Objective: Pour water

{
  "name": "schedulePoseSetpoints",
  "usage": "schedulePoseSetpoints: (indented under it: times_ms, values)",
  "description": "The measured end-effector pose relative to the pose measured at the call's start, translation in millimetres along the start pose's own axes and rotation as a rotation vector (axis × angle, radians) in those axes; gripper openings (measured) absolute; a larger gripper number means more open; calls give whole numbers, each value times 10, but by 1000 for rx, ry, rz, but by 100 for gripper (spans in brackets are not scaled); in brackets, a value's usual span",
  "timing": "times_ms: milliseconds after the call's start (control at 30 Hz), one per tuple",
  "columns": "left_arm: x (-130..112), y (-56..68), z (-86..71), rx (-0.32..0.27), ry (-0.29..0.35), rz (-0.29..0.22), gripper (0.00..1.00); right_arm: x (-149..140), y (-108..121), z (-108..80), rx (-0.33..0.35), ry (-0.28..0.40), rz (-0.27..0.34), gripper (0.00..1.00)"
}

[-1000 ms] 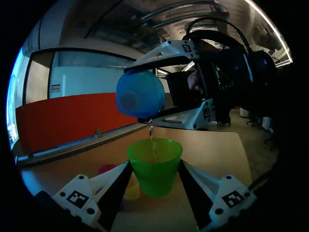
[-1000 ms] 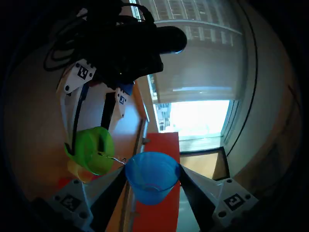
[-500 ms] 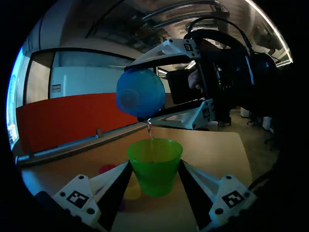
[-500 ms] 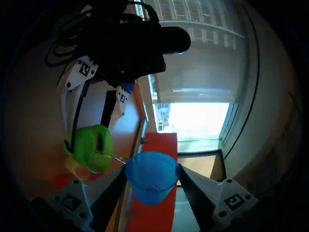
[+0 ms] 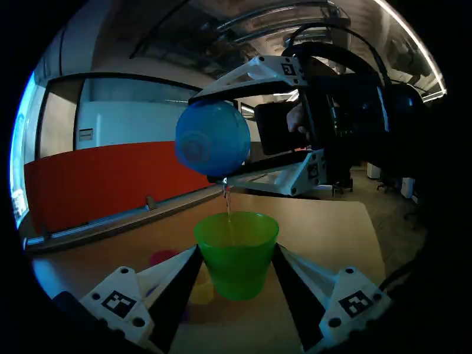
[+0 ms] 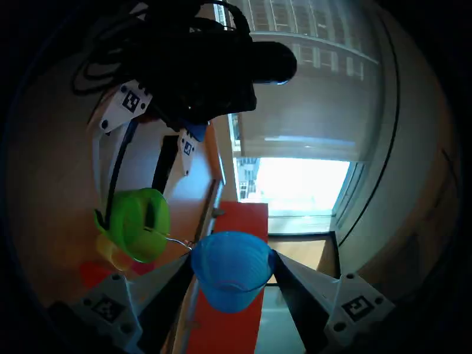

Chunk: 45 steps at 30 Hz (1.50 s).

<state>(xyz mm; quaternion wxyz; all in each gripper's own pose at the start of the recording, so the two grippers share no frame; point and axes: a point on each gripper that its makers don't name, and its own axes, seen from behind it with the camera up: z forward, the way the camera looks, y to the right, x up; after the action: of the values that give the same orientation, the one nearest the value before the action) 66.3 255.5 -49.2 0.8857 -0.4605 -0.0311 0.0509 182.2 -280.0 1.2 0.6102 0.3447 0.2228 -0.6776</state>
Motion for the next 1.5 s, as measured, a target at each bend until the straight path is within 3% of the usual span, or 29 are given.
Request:
schedulePoseSetpoints:
  times_ms: [900,1500]
  values:
    - [81,-69,-29,17,16,-6,82,37,59,-26,-2,3,-75,93]
    - [80,-75,-46,21,16,-10,82,25,32,-1,7,2,-53,93]
